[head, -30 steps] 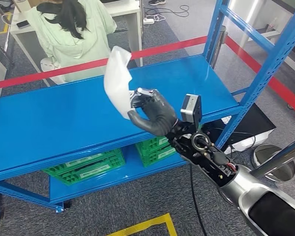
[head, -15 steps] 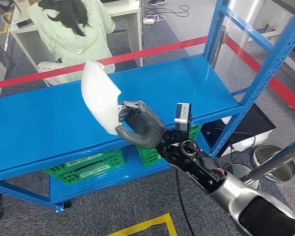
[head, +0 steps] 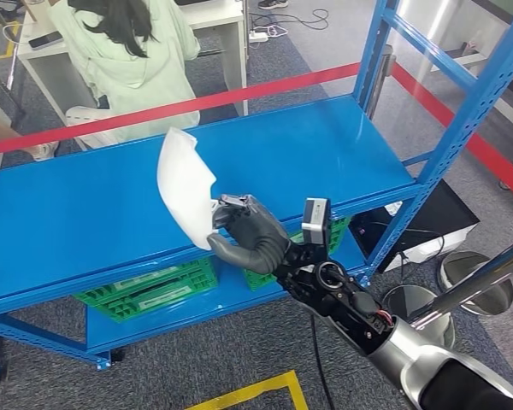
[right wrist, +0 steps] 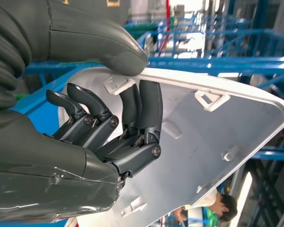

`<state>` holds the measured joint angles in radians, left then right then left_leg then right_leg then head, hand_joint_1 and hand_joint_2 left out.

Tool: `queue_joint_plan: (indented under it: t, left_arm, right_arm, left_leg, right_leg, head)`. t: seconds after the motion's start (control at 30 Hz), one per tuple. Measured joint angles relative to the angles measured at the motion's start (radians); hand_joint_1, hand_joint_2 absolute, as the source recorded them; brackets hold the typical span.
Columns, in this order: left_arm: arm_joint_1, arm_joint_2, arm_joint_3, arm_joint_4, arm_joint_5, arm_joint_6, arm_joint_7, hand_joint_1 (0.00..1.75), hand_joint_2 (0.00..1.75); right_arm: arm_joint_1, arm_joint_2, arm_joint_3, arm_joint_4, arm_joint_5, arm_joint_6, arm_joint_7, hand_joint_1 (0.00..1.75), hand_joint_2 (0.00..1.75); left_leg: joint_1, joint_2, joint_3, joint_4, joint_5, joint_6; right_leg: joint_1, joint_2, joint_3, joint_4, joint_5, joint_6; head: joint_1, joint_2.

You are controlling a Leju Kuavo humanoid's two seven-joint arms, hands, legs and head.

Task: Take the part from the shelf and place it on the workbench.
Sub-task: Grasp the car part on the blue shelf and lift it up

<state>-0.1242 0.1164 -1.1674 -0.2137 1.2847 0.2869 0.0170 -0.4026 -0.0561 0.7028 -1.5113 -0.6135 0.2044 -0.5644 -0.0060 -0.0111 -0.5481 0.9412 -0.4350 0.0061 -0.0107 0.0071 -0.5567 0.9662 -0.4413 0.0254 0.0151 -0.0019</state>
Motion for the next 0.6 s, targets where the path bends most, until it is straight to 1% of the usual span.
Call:
queue_joint_plan:
  t: [0.13, 0.6]
  left_arm:
    - [0.002, 0.000, 0.003, 0.000, -0.007, 0.000, 0.002, 0.00, 1.75]
    - [0.003, 0.000, 0.003, 0.000, -0.039, -0.015, 0.012, 0.00, 1.75]
  right_arm:
    - [0.018, 0.000, -0.010, -0.003, 0.020, -0.026, 0.000, 1.75, 1.75]
    - [0.081, -0.002, -0.051, -0.039, 0.036, -0.037, 0.000, 1.75, 1.75]
  left_leg:
    - [0.000, 0.000, 0.000, 0.000, 0.000, 0.000]
    - [0.000, 0.000, 0.000, 0.000, 0.000, 0.000]
  right_leg:
    - [0.000, 0.000, 0.000, 0.000, 0.000, 0.000]
    - [0.000, 0.000, 0.000, 0.000, 0.000, 0.000]
  head:
    - [0.000, 0.000]
    - [0.000, 0.000]
